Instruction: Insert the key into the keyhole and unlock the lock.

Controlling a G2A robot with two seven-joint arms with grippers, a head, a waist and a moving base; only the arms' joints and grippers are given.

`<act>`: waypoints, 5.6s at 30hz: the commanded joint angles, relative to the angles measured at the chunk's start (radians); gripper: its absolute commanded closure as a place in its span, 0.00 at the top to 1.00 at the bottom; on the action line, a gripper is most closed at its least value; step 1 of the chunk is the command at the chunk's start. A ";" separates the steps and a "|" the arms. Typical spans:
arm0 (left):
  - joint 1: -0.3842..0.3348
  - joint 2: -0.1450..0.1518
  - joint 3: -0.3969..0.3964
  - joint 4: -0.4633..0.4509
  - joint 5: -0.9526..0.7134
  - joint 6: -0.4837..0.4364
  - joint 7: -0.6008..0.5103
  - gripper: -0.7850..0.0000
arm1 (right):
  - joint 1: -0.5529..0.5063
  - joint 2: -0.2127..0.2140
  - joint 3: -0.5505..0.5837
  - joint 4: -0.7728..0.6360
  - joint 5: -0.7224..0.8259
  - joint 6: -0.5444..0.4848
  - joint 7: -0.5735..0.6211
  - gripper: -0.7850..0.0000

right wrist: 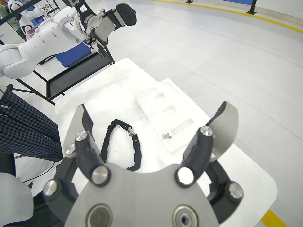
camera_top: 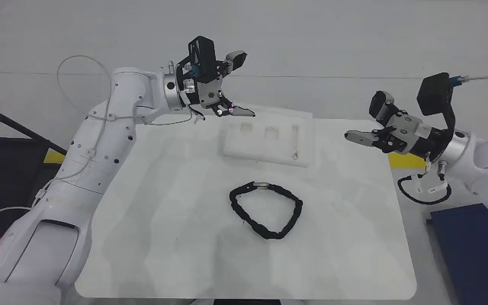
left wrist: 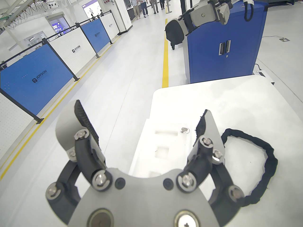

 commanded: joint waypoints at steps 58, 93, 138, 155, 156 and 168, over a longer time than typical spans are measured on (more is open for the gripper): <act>0.000 0.000 0.000 0.000 0.000 0.000 0.000 1.00 | -0.055 -0.609 -0.204 0.234 -0.156 1.030 0.375 1.00; 0.000 0.000 0.000 0.000 0.000 0.000 0.000 1.00 | -0.022 -0.713 -0.137 0.365 -0.107 1.113 0.490 1.00; 0.000 0.000 0.000 0.000 0.000 0.000 0.000 1.00 | -0.076 -0.824 -0.032 0.480 -0.232 1.193 0.666 0.33; 0.000 0.000 0.000 0.000 0.000 0.000 0.000 1.00 | -0.101 -0.853 0.006 0.528 -0.283 1.200 0.691 0.07; 0.000 0.000 0.000 0.000 0.000 0.000 0.000 1.00 | -0.102 -0.854 0.009 0.530 -0.285 1.199 0.691 0.01; 0.000 0.000 0.000 0.000 0.000 0.000 0.000 1.00 | -0.104 -0.865 0.054 0.543 -0.307 1.175 0.731 0.00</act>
